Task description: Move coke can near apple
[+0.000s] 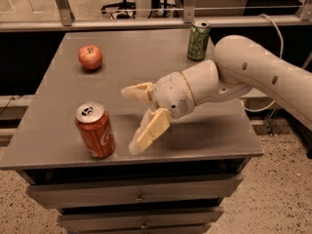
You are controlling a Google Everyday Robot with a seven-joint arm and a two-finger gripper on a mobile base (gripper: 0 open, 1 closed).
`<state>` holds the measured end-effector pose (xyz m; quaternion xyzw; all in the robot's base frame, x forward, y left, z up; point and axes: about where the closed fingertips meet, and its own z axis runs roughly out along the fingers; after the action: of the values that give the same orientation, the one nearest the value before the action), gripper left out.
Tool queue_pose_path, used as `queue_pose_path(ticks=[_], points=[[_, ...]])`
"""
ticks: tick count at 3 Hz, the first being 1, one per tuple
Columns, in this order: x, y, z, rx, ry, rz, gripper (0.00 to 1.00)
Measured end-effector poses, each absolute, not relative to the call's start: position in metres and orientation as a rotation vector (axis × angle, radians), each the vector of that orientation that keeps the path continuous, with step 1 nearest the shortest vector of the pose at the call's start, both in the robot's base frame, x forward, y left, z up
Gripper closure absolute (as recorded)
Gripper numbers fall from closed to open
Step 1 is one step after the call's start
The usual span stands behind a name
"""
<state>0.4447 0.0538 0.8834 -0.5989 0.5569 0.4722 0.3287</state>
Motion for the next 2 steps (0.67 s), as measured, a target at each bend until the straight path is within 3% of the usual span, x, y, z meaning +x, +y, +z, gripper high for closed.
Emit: queue_pose_path(ticks=[2], points=[[0.427,0.099,0.879,-1.548,1.371,1.299,0.00]])
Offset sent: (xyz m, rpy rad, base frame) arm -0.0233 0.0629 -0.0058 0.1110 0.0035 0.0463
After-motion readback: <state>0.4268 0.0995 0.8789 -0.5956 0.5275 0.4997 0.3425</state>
